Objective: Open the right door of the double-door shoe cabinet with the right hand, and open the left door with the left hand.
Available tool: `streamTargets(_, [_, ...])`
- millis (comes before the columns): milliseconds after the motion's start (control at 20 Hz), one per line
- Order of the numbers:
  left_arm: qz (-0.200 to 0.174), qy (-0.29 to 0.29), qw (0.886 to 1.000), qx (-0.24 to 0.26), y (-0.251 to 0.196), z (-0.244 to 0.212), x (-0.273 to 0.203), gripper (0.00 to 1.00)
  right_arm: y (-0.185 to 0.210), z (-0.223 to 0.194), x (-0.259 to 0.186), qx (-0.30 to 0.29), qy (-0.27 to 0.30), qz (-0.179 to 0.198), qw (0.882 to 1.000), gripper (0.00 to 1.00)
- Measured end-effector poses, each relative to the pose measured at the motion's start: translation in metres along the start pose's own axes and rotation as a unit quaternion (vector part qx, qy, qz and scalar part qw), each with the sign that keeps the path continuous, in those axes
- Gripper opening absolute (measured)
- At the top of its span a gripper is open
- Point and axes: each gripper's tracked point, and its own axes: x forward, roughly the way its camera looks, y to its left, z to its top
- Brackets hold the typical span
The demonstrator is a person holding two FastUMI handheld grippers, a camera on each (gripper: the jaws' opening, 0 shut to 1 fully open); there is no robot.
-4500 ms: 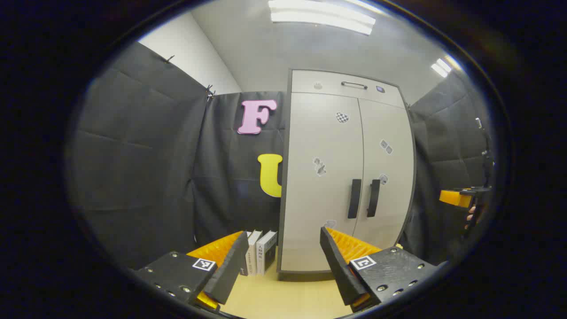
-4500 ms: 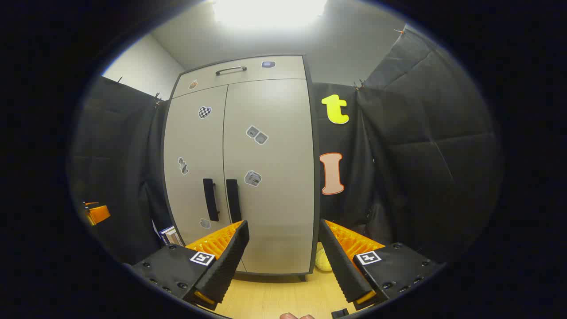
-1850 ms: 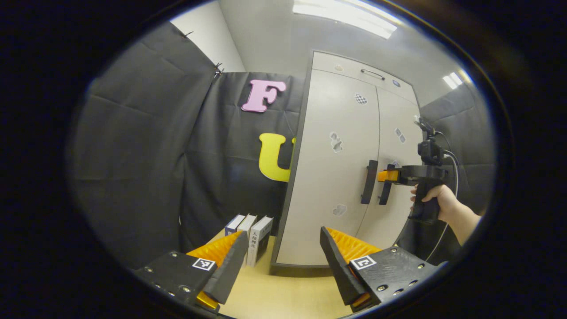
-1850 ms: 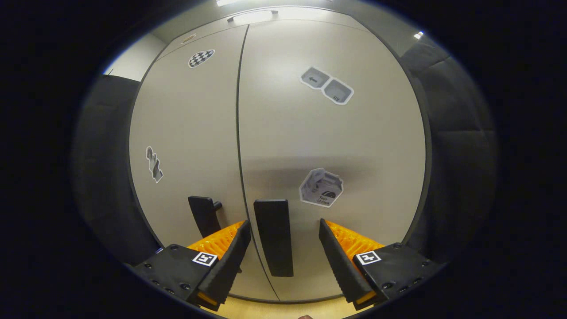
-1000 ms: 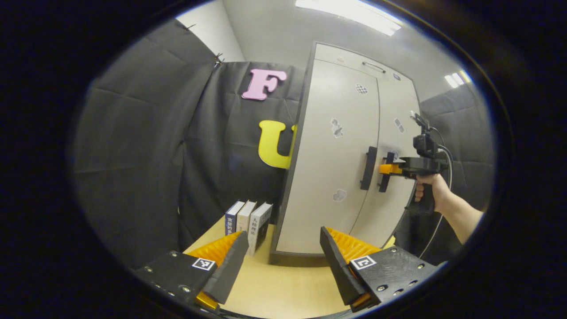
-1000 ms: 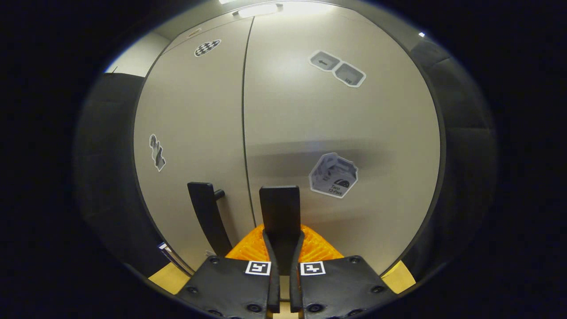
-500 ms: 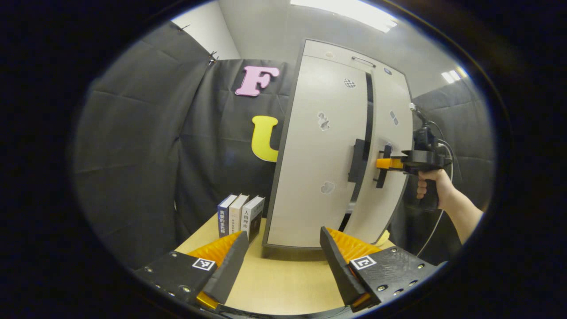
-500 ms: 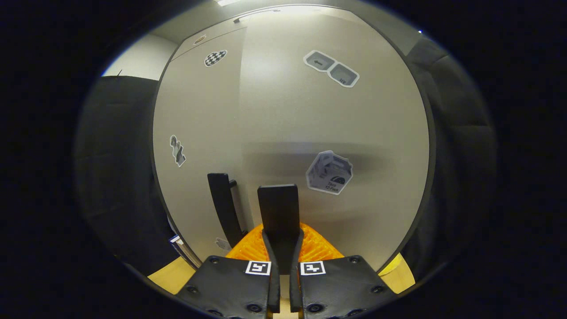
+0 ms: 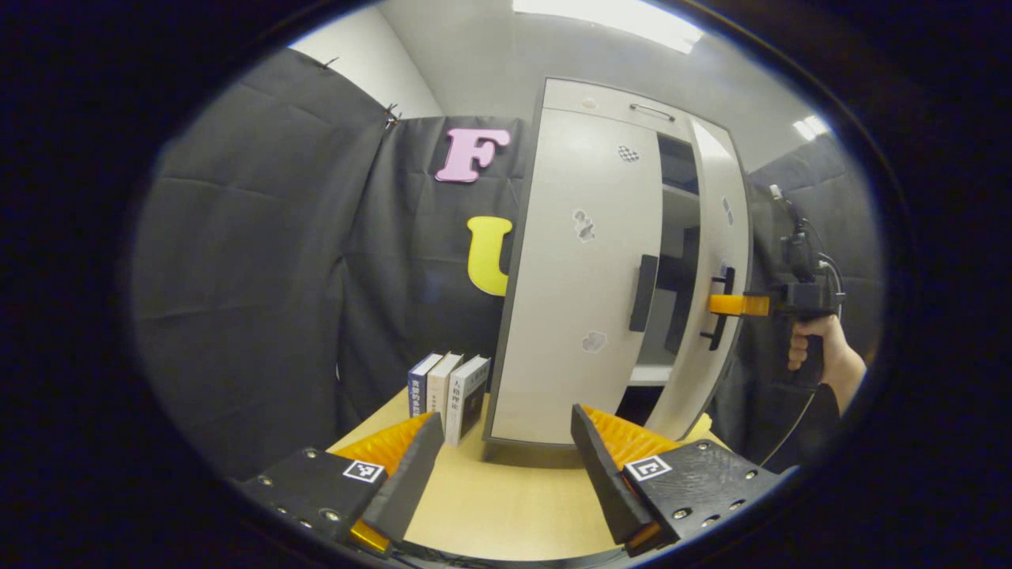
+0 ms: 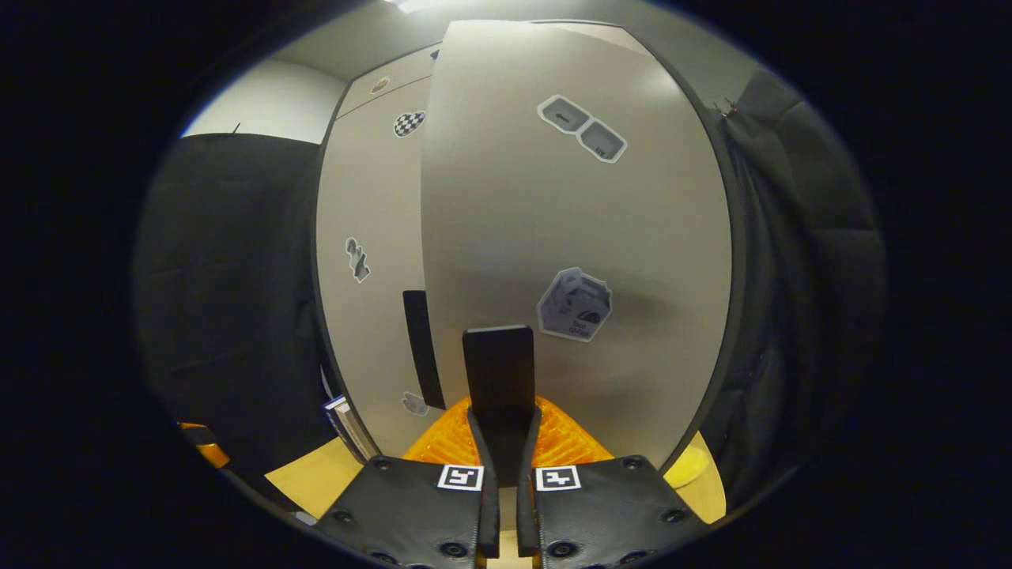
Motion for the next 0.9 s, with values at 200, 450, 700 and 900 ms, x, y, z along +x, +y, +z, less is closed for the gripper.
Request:
streamTargets(200, [0.037,0.004,0.999,-0.029,-0.020,-0.009,-0.031,0.94,-0.004,-0.001,-0.013,-0.001,-0.001,0.039,0.999,0.10])
streamTargets(450, [0.078,0.006,0.997,-0.002,-0.049,-0.021,-0.076,0.94,-0.014,-0.006,-0.038,0.001,-0.002,0.081,0.997,0.10])
streamTargets(700, [0.066,0.000,0.998,-0.006,-0.101,-0.029,-0.094,0.94,-0.030,-0.007,-0.050,0.006,-0.011,0.097,0.995,0.10])
streamTargets(900, [0.039,0.006,0.999,0.003,-0.136,-0.038,-0.089,0.94,-0.040,-0.007,-0.057,0.004,-0.011,0.086,0.996,0.10])
